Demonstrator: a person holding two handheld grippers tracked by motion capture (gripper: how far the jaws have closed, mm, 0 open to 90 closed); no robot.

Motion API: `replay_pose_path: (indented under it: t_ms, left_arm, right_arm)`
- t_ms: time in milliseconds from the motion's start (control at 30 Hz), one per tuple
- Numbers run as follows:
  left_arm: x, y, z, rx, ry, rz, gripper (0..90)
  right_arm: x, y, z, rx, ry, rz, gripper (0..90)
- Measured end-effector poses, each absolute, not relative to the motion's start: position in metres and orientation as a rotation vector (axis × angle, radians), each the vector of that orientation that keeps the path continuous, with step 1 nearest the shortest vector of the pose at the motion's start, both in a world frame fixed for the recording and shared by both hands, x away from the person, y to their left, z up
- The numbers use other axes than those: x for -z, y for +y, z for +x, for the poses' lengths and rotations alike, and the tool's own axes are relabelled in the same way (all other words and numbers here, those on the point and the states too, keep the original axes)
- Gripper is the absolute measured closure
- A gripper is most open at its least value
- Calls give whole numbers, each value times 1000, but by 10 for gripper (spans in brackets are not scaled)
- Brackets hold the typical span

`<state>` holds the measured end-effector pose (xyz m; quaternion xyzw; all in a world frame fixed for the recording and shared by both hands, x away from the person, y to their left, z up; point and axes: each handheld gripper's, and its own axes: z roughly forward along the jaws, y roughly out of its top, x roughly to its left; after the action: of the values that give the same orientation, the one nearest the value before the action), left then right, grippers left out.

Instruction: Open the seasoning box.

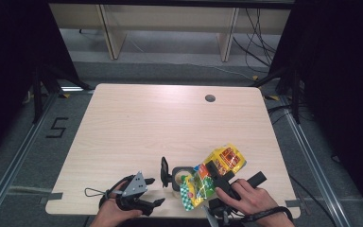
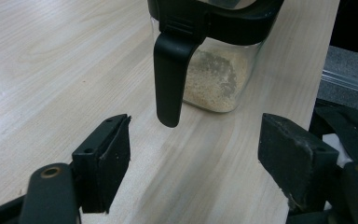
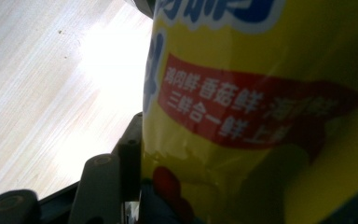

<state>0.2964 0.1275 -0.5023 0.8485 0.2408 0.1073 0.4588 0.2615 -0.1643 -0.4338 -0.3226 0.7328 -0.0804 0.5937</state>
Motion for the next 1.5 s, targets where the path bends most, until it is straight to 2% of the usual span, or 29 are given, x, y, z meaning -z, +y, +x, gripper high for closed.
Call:
replay_pose_path:
  t_ms: [1500]
  left_arm:
    - [501,126,296,-265,590,2089,250]
  right_arm:
    - [436,-162,259,170,1707,-763,483]
